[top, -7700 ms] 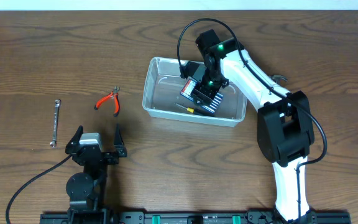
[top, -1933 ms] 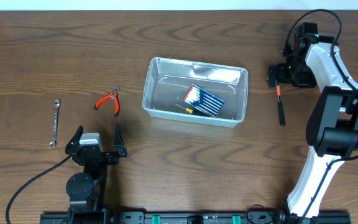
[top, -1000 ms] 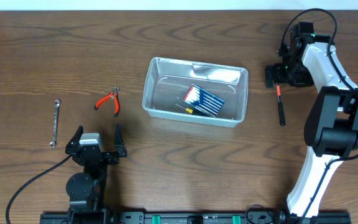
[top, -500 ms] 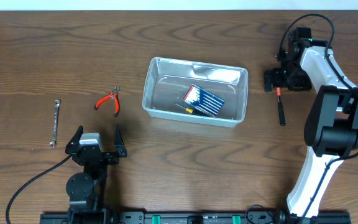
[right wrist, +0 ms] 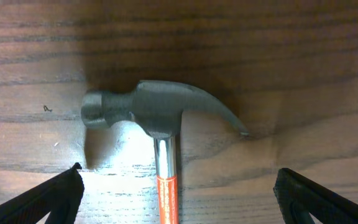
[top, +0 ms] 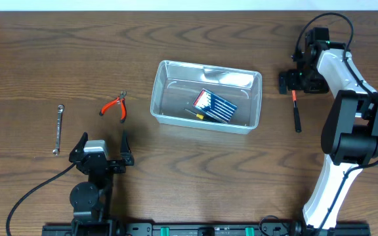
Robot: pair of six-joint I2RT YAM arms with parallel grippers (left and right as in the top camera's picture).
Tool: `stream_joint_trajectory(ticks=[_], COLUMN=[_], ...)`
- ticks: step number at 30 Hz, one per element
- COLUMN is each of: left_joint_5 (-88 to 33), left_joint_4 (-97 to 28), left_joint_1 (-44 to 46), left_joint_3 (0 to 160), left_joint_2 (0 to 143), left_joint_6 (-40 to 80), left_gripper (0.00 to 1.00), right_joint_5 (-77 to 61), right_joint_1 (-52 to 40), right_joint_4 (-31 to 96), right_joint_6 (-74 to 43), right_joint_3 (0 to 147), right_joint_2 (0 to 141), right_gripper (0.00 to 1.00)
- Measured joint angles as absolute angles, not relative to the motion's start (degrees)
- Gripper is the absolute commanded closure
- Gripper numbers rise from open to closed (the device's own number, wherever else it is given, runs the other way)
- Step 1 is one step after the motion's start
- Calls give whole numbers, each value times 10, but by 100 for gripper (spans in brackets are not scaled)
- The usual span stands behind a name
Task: Pack container
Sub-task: 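Lower the right gripper toward the hammer handle below its head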
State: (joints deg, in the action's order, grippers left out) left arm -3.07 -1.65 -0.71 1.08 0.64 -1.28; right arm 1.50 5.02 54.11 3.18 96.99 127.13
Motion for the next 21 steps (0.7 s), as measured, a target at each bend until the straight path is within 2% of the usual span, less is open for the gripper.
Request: stream_joint_trajectory(ticks=[21], left_joint_5=[-31], left_joint_4=[-17], left_joint_1=[-7], left_joint_3=[11], left_joint_2=[6], left_joint_6=[-13], left_gripper=[2], right_joint_5=[5], right_joint_1=[50], right_joint_4=[538], right_joint_6=[32], right_joint_3=[971], right_joint_2=[1286], right_gripper=[1])
